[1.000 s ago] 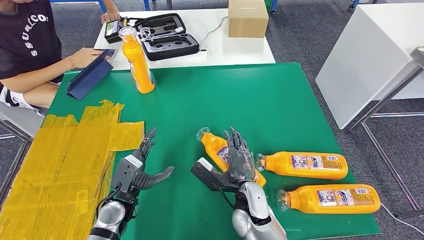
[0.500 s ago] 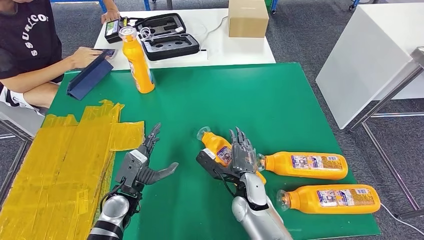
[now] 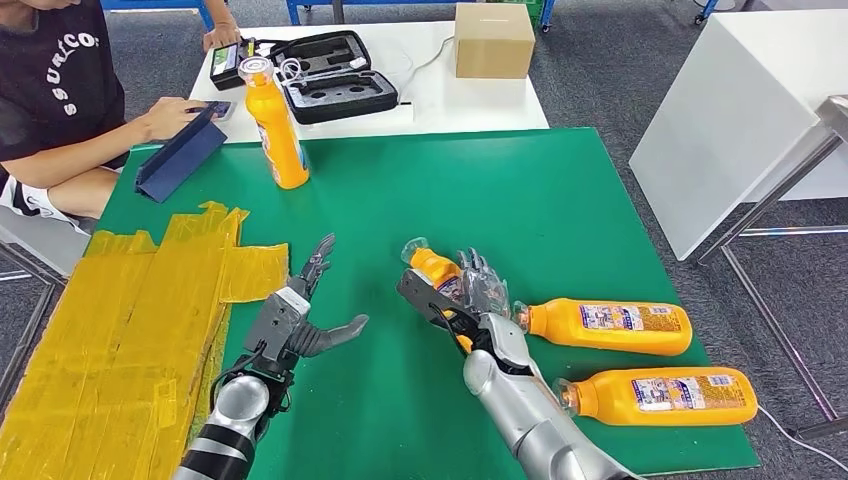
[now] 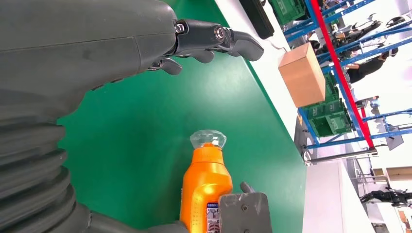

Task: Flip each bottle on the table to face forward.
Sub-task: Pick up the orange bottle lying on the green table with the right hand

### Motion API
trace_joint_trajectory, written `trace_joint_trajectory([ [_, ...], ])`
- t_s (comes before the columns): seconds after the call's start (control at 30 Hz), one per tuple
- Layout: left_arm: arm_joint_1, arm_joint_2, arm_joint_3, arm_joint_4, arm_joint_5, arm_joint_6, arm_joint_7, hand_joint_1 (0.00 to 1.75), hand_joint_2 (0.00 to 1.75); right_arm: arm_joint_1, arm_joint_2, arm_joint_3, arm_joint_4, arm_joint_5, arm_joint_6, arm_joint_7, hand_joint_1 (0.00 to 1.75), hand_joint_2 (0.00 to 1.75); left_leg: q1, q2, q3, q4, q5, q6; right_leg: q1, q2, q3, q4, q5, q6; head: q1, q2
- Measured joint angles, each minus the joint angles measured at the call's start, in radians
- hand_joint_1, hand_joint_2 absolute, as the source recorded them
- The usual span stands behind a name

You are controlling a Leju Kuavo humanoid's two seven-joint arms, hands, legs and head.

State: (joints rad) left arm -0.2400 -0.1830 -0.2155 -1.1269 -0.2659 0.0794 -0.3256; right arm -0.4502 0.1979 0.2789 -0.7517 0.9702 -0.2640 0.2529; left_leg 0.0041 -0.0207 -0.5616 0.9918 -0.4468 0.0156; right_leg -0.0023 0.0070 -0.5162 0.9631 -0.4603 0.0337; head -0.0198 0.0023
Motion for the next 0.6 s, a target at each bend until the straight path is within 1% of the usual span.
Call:
trace_joint_trajectory([
  [0.07,-0.005,0.0,-0.003,0.006,0.0,0.002,0.0,0.0,1.75,-0.014,0.002,-0.004,0.023,-0.003,0.005,0.0,0.0,1.75,0.0,0.0,0.002,0.0,0.0,0.0,0.0,0.0,0.002,0.0,0.0,0.0,0.0,0.0],
  [0.13,-0.01,0.0,-0.004,0.012,0.0,0.002,0.0,0.0,1.75,-0.029,0.004,-0.007,0.047,-0.011,0.023,0.0,0.08,1.75,0.0,0.0,0.004,0.0,0.0,0.0,0.0,0.0,0.003,0.0,0.0,0.0,0.0,0.0],
  [0.17,-0.013,0.0,-0.006,0.015,0.0,0.002,0.0,0.0,1.75,-0.038,0.005,-0.008,0.06,-0.018,0.035,0.0,0.43,1.75,0.0,0.0,0.005,0.0,0.0,0.0,0.0,0.001,0.004,0.0,0.0,0.0,0.0,0.0],
  [0.23,-0.021,-0.001,-0.011,0.022,0.0,0.002,0.0,0.0,1.75,-0.058,0.005,-0.012,0.086,-0.029,0.056,-0.001,1.19,1.75,0.0,0.0,0.007,0.0,0.0,0.0,0.0,0.001,0.006,0.0,0.0,0.0,0.0,0.0],
  [0.27,-0.025,-0.001,-0.014,0.026,0.0,0.003,0.0,0.0,1.75,-0.067,0.006,-0.014,0.098,-0.035,0.065,-0.003,1.54,1.75,0.0,0.0,0.007,0.0,0.0,0.0,0.0,0.001,0.007,0.0,0.0,0.0,0.0,0.0],
  [0.33,-0.032,-0.003,-0.019,0.033,0.001,0.005,-0.001,0.0,1.75,-0.084,0.007,-0.02,0.122,-0.054,0.082,-0.017,1.64,1.75,0.0,0.0,0.009,0.0,0.0,0.0,0.0,0.001,0.008,0.0,0.0,0.0,0.0,0.0],
  [0.43,-0.041,-0.005,-0.025,0.043,0.007,0.012,-0.005,0.0,1.75,-0.108,0.009,-0.035,0.155,-0.097,0.106,-0.052,1.71,1.75,0.0,0.001,0.01,0.0,0.0,0.0,0.0,0.002,0.009,0.0,0.0,0.0,0.0,0.0],
  [0.6,-0.047,-0.005,-0.033,0.054,0.018,0.024,-0.012,0.0,1.75,-0.133,0.009,-0.062,0.19,-0.16,0.131,-0.106,1.75,1.75,0.0,0.003,0.013,0.0,0.0,0.0,0.0,0.004,0.011,0.0,0.0,0.0,0.0,0.0],
])
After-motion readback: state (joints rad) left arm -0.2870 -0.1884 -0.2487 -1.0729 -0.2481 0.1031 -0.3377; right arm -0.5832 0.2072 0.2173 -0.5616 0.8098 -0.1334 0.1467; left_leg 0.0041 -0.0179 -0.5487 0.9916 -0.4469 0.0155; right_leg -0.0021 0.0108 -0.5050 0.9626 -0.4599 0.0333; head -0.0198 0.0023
